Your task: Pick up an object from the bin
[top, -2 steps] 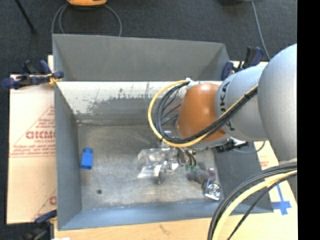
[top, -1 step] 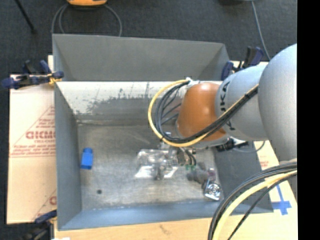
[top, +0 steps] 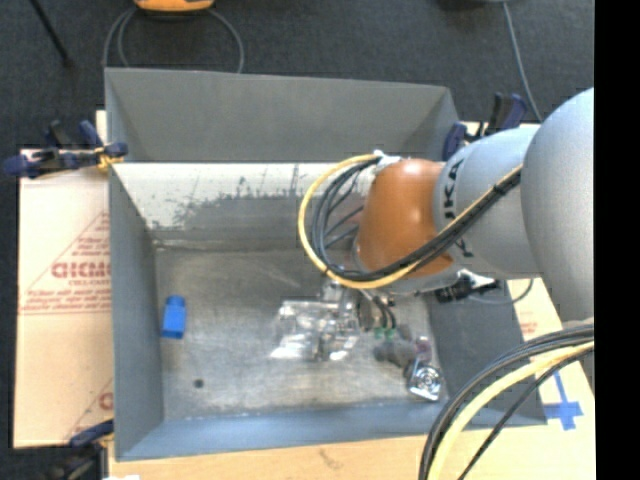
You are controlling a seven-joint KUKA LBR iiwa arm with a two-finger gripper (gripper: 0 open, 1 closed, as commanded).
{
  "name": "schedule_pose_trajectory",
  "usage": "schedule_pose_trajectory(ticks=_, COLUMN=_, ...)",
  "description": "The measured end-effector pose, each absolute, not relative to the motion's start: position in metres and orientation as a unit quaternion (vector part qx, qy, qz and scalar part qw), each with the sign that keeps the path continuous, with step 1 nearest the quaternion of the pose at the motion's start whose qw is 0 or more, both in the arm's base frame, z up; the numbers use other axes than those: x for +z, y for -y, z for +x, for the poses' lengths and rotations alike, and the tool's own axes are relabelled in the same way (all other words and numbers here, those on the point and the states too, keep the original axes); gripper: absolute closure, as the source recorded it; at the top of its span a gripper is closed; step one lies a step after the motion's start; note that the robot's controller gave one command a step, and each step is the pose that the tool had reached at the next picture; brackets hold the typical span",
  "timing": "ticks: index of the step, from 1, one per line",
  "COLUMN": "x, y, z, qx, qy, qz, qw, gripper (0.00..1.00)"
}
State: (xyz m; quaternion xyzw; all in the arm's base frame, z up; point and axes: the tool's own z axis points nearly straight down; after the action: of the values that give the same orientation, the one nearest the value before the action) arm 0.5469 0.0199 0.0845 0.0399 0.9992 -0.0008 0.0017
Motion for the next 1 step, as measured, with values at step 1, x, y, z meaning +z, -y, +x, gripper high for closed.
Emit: schedule_pose_trajectory(ticks=1, x=0.0951, y=-0.0186, z=0.5474, qx=-0.001, qy=-0.999, qz=0.040, qw=0.002, gripper=1.00)
